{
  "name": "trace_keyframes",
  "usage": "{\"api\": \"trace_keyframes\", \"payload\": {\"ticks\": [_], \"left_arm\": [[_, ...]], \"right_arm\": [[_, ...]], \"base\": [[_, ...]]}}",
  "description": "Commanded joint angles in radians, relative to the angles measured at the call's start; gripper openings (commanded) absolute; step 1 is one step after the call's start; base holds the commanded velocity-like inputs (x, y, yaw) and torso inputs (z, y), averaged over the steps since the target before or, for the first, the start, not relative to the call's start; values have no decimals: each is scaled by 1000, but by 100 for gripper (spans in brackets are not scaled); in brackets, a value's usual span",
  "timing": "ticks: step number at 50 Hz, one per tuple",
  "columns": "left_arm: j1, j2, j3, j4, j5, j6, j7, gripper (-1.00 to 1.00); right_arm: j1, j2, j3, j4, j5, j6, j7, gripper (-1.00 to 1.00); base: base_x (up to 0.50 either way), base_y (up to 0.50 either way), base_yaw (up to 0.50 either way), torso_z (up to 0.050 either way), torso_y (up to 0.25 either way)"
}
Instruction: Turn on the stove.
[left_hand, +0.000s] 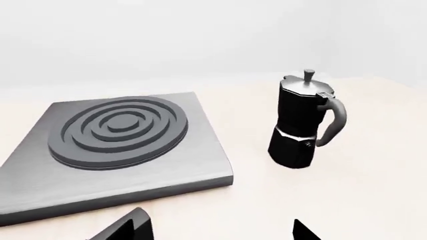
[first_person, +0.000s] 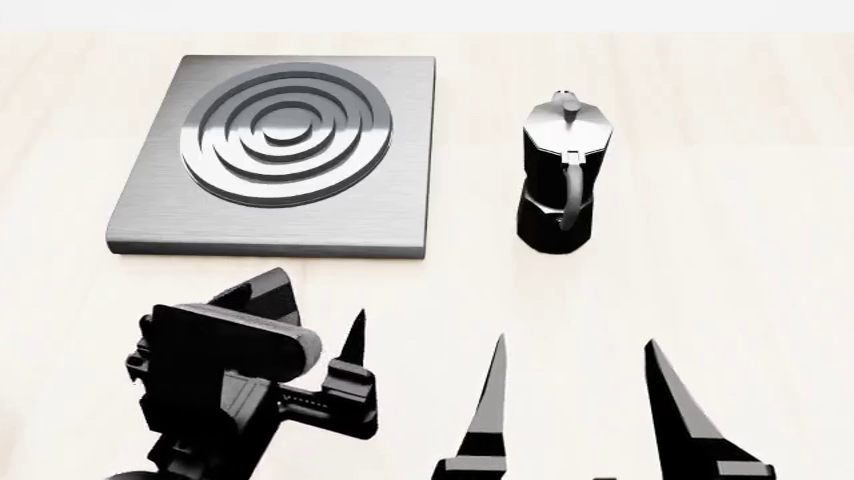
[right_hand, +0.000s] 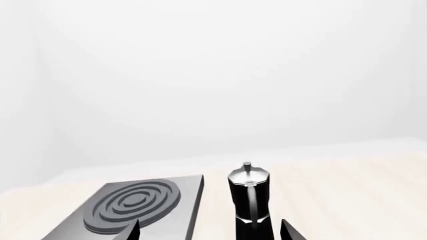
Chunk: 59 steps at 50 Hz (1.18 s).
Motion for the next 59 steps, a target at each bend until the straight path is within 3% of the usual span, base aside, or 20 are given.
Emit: {"api": "trace_keyframes", "payload": {"ticks": [1,21,35,46,59], "left_arm": [[64,-102,-42,292,-70,-51,-77,100],[170,-306,-136,648,-144,-91,-207,100],[404,-471,-218,821,-92,31,-268,100],[663,-503,-214,784,85,257,-246,100],[792,-510,-204,757,171,361,-260,100]], "right_arm": [[9,14,8,-37,12,20,12,100],[-74,68,13,-172,17,90,76,100],[-227,98,-28,-209,-79,6,77,100],[-327,102,-54,-192,-136,-98,72,100],[-372,99,-65,-153,-156,-176,62,100]], "base": [[0,0,0,0,0],[0,0,0,0,0],[0,0,0,0,0],[0,0,0,0,0],[0,0,0,0,0]]}}
